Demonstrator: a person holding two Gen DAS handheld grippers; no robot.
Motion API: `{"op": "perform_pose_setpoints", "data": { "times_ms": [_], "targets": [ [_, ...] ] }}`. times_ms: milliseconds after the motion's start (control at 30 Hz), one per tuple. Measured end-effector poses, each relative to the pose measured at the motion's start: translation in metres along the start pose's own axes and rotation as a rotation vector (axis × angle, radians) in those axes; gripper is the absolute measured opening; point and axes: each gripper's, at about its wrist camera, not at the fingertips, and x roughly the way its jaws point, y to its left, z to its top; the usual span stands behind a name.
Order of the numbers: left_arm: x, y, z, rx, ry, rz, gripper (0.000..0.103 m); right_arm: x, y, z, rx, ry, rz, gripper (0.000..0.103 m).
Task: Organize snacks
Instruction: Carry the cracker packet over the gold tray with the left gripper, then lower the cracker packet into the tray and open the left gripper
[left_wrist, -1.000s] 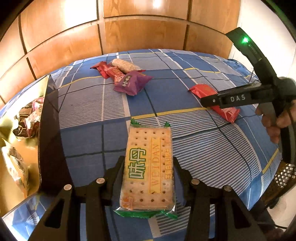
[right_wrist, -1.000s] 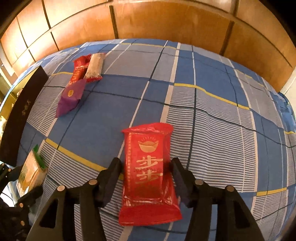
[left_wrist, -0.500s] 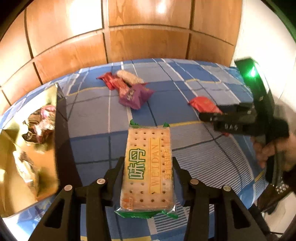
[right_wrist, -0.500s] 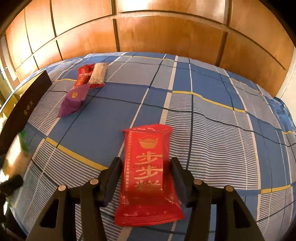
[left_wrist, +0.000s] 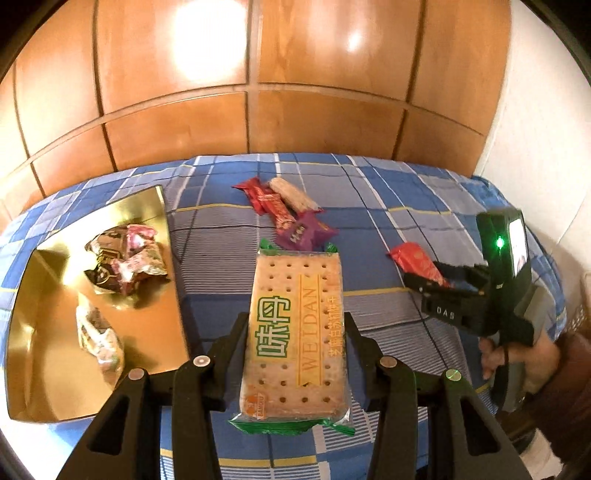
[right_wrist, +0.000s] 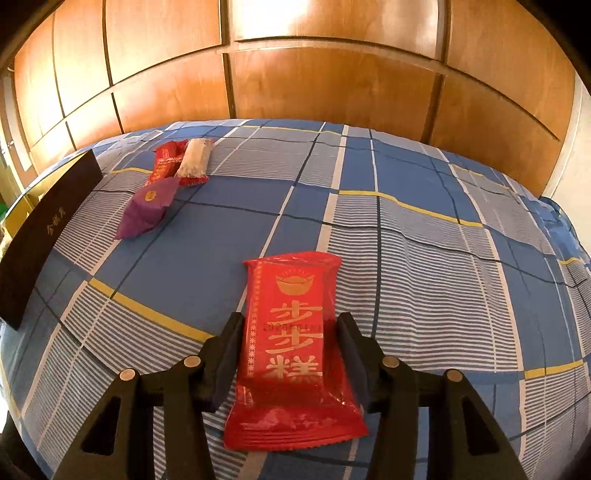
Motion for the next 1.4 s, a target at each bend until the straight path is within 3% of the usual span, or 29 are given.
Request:
{"op": "perform_pose_setpoints", "data": {
  "times_ms": [167,367,533,667,1133,1200,1400],
  "targets": [
    [-0.016,0.031,0.005,-0.091,-0.013,0.0,0.047,-0.001,0.0,0.0,-0.003,-0.004,-0.002,0.051],
    [-0.043,0.108,0.005,-0.285,-0.04,0.078,0.047,-0.002,-0.001,0.0,0.003,-0.008,0.003,0.051],
    [-0.044,0.184,-0.006,-0.468,0.002,0.17,0.047,-0.002,-0.002,0.0,0.004,-0.009,0.006,0.051],
    [-0.031,0.221,-0.004,-0.544,0.039,0.211,0.047,-0.002,-0.002,0.0,0.006,-0.01,0.008,0.051],
    [0.064,0.283,0.044,-0.54,0.157,0.288,0.048,-0.002,-0.002,0.0,0.011,-0.011,0.004,0.051],
    [0.067,0.286,0.046,-0.546,0.142,0.29,0.052,-0.002,-0.002,0.0,0.01,-0.011,0.005,0.051],
    [0.046,0.275,0.033,-0.572,0.112,0.327,0.052,-0.002,-0.002,0.0,0.007,-0.013,-0.001,0.051]
  ]
}}
